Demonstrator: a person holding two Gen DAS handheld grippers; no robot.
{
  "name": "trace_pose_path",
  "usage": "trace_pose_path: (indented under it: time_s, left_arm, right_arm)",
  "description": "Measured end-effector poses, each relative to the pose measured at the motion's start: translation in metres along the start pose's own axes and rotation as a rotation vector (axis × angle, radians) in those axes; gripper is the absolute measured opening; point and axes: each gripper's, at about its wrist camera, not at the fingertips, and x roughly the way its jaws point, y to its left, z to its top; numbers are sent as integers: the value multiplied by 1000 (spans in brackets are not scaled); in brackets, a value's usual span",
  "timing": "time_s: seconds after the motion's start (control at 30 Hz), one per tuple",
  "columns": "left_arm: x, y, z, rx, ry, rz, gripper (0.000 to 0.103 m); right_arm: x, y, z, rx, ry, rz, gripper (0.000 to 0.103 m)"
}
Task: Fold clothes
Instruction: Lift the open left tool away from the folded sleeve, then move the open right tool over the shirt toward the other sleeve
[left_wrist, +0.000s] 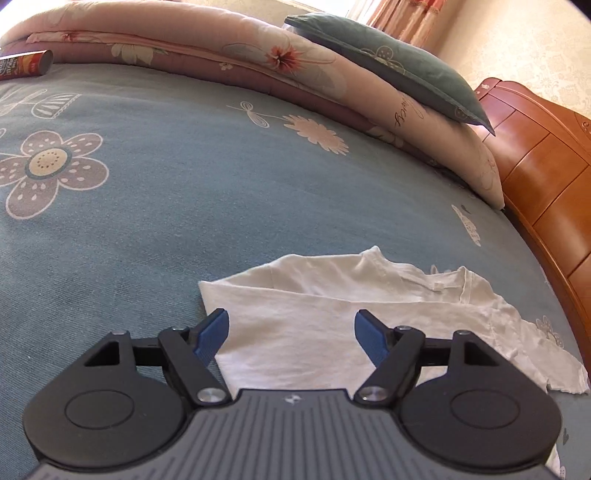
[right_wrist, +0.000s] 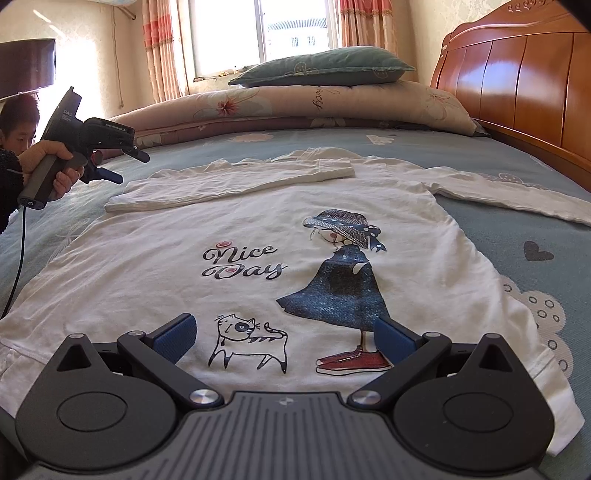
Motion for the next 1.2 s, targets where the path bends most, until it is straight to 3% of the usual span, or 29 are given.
trace_pose_path:
  time_s: [0.17, 0.4, 0.57, 0.63, 0.73, 0.8, 0.87, 0.97, 1.1, 1.2]
  left_arm:
    - [-3, -11, -22, -13, 89, -44, 75]
    - [-7, 3, -24, -65, 87, 79, 75]
    - [-20, -15, -30, -31, 65, -16, 78]
    - [-18, -26, -37, 27, 76, -10, 79]
    - [-10, -29, -45, 36, 111, 77, 79]
    - [-13, -31, -48, 33, 82, 146, 79]
    - [-24, -45, -52, 76, 21, 192, 79]
    - [-38, -75, -63, 178, -44, 167, 87]
    - [-40, -115, -83, 312, -92, 183, 87]
    - [-35, -133, -98, 403, -107, 196, 87]
  right_arm:
    - [0, -1, 0, 3, 0, 3, 103]
    - [-1, -1, 1, 8, 1, 6, 103]
    - [0, 0, 0, 0, 3, 2, 103]
    - [0, 1, 0, -9, 5, -3, 103]
    - [1, 2, -1, -20, 8, -8, 103]
    - [1, 3, -1, -21, 8, -10, 103]
    - [2, 2, -2, -20, 7, -11, 103]
    - [2, 3, -2, -15, 2, -16, 103]
    - [1, 4, -4, -19, -6, -25, 103]
    - [-3, 6, 5, -33, 44, -40, 103]
